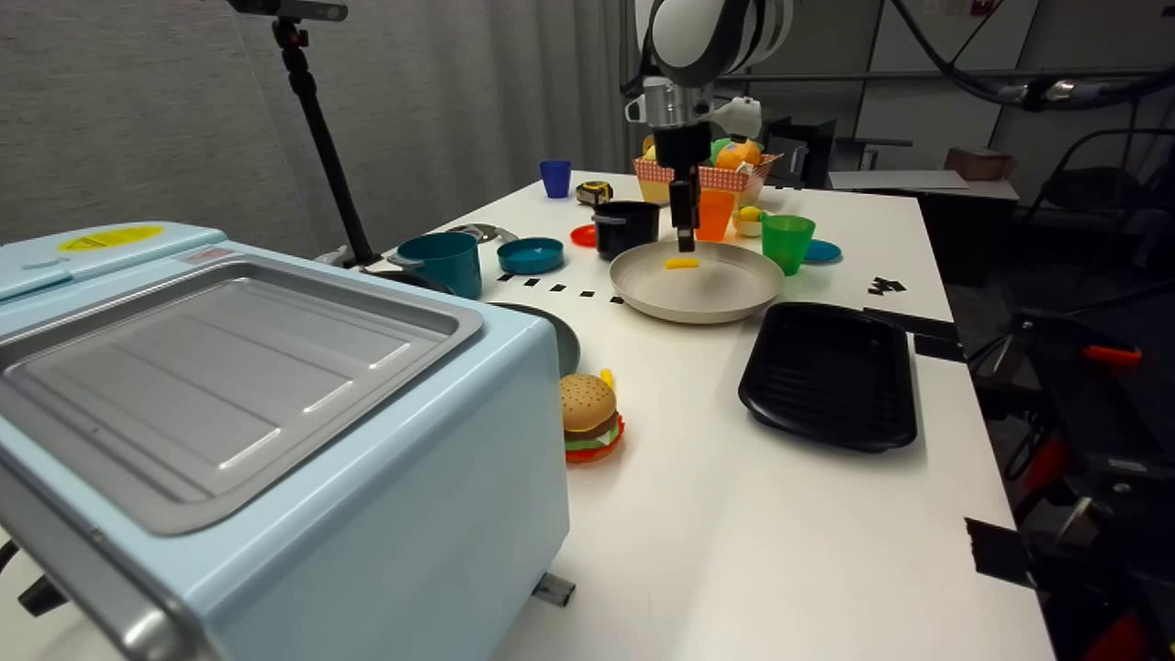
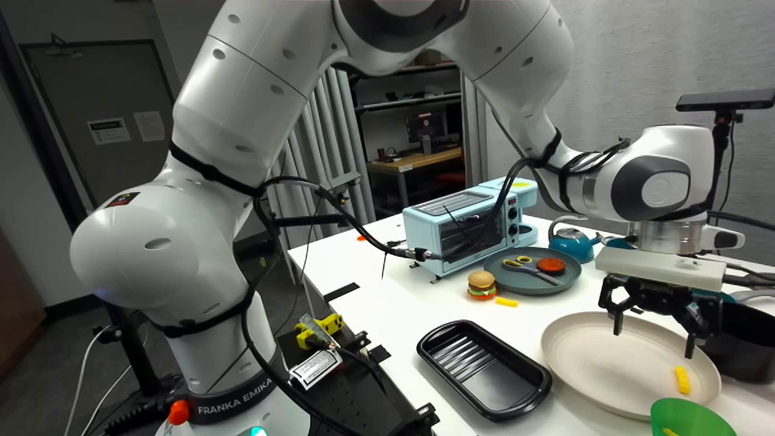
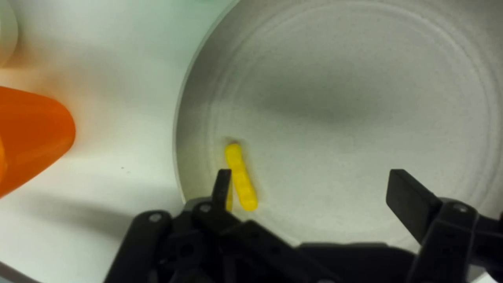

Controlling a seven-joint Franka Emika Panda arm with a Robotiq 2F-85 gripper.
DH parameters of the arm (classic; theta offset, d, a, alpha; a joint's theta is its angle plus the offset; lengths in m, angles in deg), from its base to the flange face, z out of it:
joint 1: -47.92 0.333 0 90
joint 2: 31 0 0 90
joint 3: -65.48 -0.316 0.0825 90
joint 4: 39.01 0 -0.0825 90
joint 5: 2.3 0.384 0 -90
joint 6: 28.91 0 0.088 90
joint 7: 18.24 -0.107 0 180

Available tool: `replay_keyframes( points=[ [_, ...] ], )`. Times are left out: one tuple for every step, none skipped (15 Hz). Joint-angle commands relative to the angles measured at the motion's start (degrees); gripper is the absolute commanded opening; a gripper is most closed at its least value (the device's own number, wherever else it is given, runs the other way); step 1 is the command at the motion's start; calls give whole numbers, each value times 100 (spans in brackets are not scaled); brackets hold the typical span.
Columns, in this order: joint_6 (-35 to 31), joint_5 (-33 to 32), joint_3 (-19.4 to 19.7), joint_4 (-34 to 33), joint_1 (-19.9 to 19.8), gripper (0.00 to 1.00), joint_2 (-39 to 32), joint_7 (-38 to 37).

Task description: Put the toy fries in the green cup

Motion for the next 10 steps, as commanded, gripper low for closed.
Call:
replay_keyframes(
  points=[
    [363,-63,-100,-527,-170,100,-356,282],
    [365,-72,-82,-610,-167,100,-424,262],
    [362,-70,-73,-708,-169,100,-494,230],
    [360,-66,-71,-797,-174,100,-561,209],
    [363,-77,-64,-893,-170,100,-632,193],
    [359,-86,-59,-978,-162,100,-702,174],
    [349,-99,-53,-1055,-150,100,-767,158],
    [346,-107,-54,-1128,-134,100,-835,144],
    [340,-112,-58,-1190,-123,100,-897,135],
    [309,-125,-51,-1243,-104,100,-956,108]
  ],
)
